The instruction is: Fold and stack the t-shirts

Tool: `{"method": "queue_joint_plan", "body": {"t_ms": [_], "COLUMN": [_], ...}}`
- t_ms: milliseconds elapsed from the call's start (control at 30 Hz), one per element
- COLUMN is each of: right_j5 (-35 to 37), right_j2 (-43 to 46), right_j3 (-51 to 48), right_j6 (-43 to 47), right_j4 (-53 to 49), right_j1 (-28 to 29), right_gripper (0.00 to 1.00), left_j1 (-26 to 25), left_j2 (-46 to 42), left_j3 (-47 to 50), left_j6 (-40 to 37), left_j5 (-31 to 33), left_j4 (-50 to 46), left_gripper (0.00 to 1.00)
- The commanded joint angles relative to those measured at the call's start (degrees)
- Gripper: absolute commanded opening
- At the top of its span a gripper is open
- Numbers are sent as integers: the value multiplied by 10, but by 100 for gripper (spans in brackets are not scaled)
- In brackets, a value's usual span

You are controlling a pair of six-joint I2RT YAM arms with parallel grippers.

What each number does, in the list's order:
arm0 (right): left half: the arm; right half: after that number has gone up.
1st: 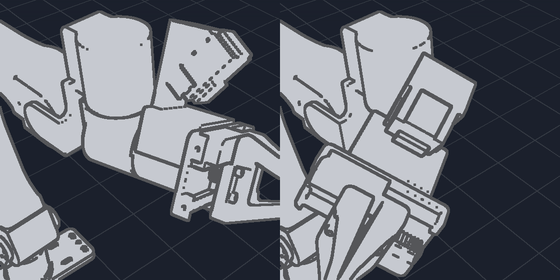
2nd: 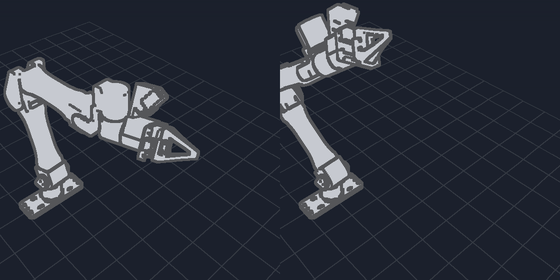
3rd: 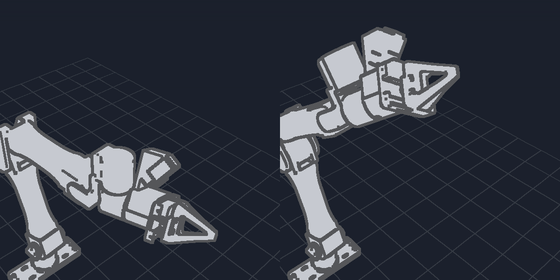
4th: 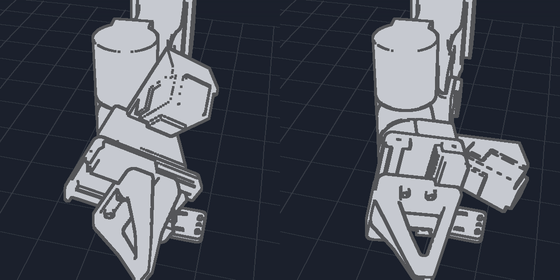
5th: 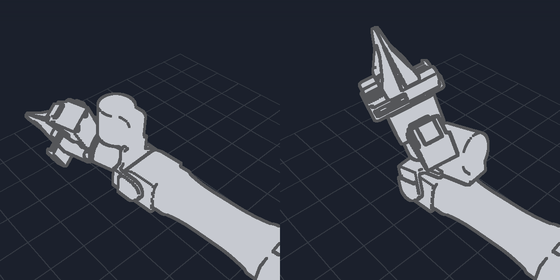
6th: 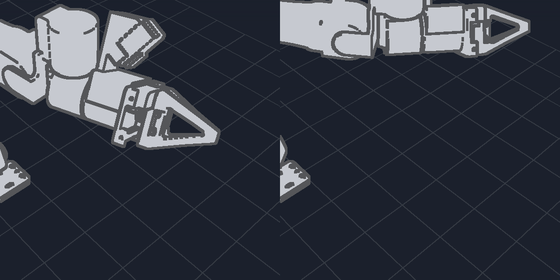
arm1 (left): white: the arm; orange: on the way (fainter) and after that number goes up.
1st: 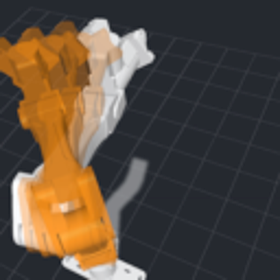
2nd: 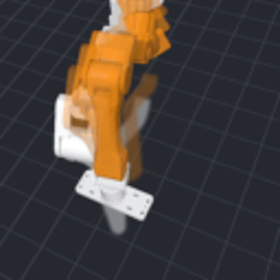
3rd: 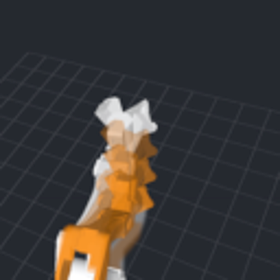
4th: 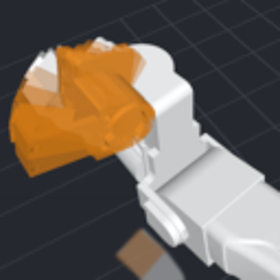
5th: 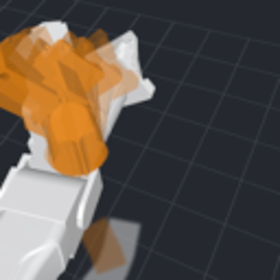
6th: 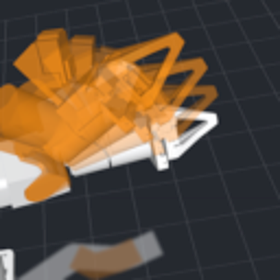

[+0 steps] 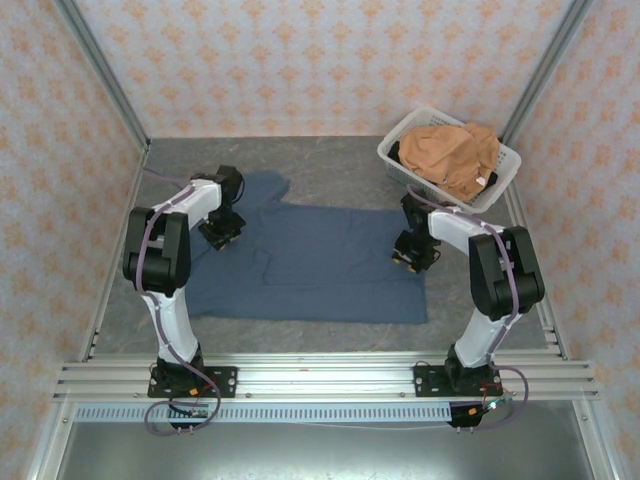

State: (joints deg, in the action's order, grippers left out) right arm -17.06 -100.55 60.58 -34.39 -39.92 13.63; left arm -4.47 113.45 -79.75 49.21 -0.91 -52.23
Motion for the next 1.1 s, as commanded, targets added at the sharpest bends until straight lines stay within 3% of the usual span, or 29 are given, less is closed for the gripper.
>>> {"method": "queue_joint_plan", "body": {"t_ms": [0,300,433,633,900,1067], "right_j5": [-1,-7,24,74,50,40], "right_j2": [-19,25,52,67,-19,-61], "right_j3": [-35,-67,-70,13,152,205], "right_j6": [4,-30,-47,-4,53,68], "right_j4": [2,-30,-38,-36,-32,-44], "right_j1": [8,85,101,94,57,45], "right_gripper": [34,34,35,40,54,57], "left_j1": [4,58,70,58,36,33], "left_j2": [12,-54,-81,-50,153,257], "left_j3": [28,117,90,-78,-374,-512], "left_j6": [-19,-67,-99,-130,-207,-216], "left_j5": [35,51,42,22,46,41], "left_j4": [-30,-25,-29,-37,-63,-79], "left_gripper": [29,29,34,50,56,59]}}
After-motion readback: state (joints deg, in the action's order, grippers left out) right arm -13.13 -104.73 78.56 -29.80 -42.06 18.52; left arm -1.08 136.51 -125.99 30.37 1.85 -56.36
